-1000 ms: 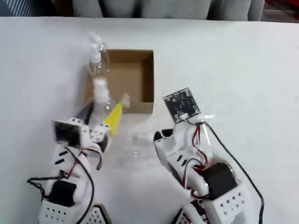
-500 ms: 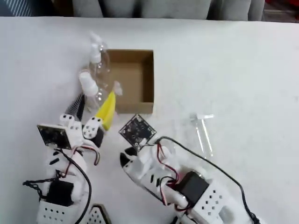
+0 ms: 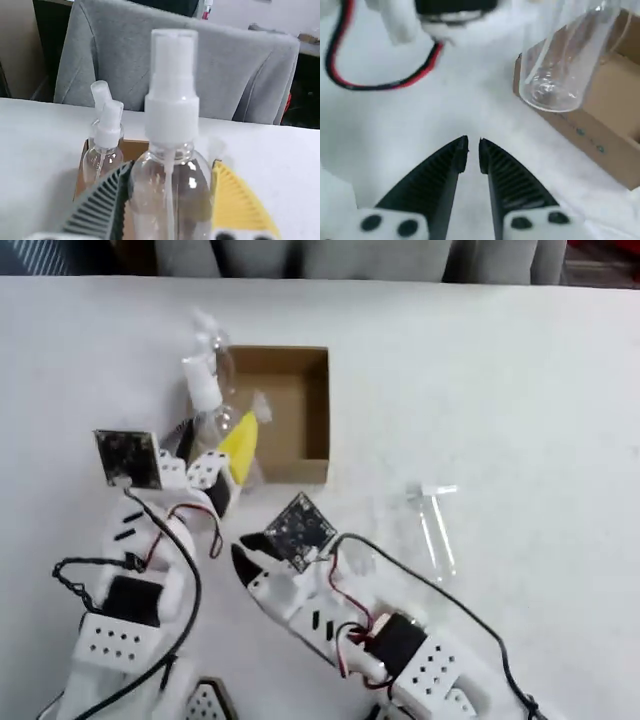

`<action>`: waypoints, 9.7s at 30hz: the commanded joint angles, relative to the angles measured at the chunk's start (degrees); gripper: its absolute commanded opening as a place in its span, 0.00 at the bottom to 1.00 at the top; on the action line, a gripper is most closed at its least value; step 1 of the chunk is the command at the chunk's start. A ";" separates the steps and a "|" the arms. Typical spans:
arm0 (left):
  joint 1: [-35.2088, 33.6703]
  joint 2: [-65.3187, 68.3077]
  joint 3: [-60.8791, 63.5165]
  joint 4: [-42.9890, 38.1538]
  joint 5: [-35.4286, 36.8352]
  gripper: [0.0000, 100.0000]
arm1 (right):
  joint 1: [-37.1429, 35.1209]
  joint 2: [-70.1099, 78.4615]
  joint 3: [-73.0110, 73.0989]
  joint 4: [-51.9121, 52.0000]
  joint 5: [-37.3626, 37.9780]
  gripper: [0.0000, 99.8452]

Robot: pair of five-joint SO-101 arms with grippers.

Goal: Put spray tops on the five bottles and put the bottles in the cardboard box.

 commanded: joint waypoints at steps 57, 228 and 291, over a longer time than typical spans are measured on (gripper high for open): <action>-8.13 22.99 -5.10 -24.88 -7.38 0.02 | 12.88 -0.57 12.48 -11.21 0.09 0.02; -12.44 13.76 5.80 -6.15 -20.92 0.29 | 12.97 -0.57 13.45 -11.30 0.18 0.02; -12.44 -26.33 23.82 29.98 -31.65 0.05 | 43.03 60.00 -59.78 52.09 -4.04 0.04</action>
